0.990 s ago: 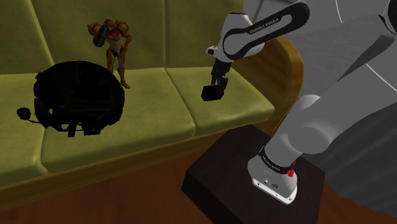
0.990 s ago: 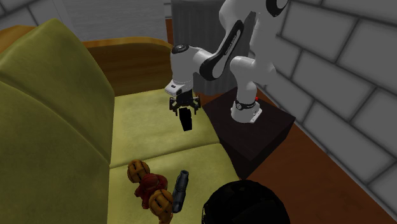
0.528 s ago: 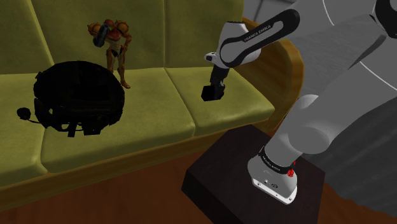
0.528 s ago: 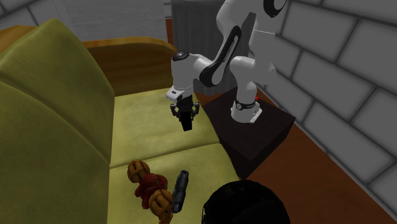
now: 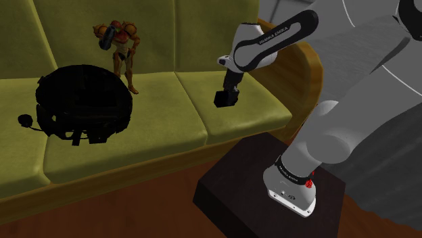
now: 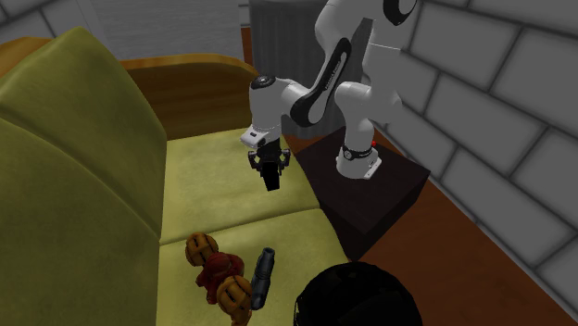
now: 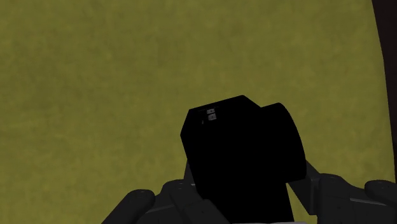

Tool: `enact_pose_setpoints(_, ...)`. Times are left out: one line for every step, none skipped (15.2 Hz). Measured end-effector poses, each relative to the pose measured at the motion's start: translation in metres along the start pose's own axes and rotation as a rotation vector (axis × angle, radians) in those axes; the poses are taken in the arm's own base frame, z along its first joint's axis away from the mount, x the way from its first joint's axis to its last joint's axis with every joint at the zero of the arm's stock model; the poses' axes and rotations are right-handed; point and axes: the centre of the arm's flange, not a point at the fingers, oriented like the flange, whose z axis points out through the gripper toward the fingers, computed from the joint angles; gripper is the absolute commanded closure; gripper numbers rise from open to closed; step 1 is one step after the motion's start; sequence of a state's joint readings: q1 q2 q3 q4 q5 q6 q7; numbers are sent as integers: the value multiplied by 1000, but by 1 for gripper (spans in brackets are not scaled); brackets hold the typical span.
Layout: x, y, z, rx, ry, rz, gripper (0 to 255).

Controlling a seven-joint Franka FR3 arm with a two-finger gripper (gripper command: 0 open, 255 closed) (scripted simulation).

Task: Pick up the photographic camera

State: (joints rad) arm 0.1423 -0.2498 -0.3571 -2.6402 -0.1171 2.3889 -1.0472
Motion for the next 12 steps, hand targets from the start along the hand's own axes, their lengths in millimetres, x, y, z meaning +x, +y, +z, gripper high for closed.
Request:
enact_pose_setpoints(0,0,0,1,0,0,255)
enact_pose_setpoints(-1,-1,-2,1,-1,1,255)
enact_pose_setpoints(-1,-1,-6,2,-1,1,255)
enact_pose_setpoints(-1,-1,-11,2,-1,1,255)
enact_pose_setpoints(-1,-2,-16,2,-1,1,255)
enact_pose_setpoints(-1,-1,-20,2,-1,1,255)
enact_pose_setpoints(0,-1,-25,2,-1,1,255)
enact_pose_setpoints(0,-1,-30,2,-1,1,255)
enact_pose_setpoints(-1,-2,-37,2,-1,1,255)
enact_pose_setpoints(-1,-1,-42,2,-1,1,255)
enact_pose_setpoints(-1,0,-47,2,-1,1,255)
enact_pose_setpoints(0,-1,-52,2,-1,1,255)
